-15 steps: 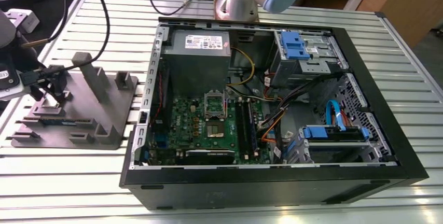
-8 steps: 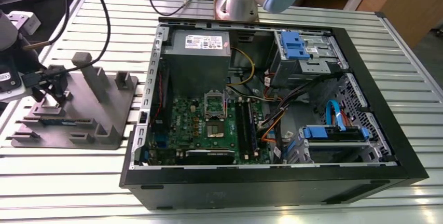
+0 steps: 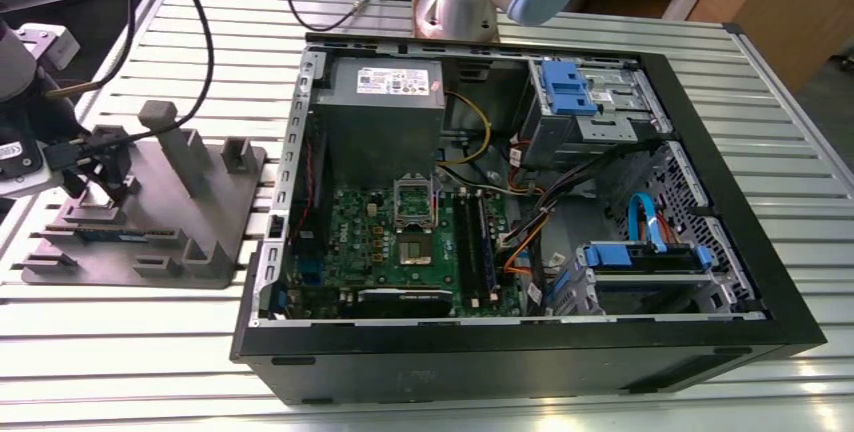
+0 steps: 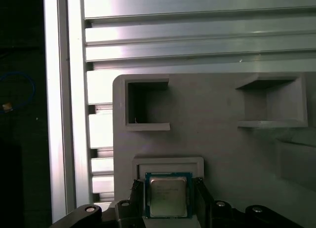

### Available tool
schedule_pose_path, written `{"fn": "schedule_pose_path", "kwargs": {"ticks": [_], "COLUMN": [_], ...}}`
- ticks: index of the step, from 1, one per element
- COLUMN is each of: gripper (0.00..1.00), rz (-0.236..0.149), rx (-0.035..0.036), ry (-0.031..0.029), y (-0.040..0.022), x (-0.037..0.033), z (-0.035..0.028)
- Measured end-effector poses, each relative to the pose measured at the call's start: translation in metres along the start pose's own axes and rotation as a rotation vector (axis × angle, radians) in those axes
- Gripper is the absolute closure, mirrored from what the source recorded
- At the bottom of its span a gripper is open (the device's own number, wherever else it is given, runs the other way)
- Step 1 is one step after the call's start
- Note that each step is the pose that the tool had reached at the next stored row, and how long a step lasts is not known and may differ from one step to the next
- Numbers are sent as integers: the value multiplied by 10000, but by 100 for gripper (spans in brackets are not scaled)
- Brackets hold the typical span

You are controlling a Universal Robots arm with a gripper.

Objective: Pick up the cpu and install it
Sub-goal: 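Pick up the cpu and move it towards the insertion slot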

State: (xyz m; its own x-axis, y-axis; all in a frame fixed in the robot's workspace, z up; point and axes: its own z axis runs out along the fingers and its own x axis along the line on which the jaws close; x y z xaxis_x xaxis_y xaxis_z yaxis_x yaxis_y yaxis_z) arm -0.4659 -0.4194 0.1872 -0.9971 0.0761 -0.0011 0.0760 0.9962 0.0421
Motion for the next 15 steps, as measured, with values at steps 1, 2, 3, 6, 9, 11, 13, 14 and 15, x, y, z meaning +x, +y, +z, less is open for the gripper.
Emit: {"fn": "schedule_pose_path", "kwargs": {"ticks": [1,2,3,6,9,11,13,14,15], "gripper": [47,47,47,47,47,47,47,47,47], "rz": [0,0,-1,0,1,2,2,2,2], "rx": [1,-1,-3,3,1,7,7,6,6], "ry": [2,0,1,22,34,60,63,62,63], "y": [0,0,0,-1,-1,-2,-2,-2,-2], "x": [0,0,-1,0,-1,0,0,0,0], "z": [0,5,13,22,36,40,40,41,41]}}
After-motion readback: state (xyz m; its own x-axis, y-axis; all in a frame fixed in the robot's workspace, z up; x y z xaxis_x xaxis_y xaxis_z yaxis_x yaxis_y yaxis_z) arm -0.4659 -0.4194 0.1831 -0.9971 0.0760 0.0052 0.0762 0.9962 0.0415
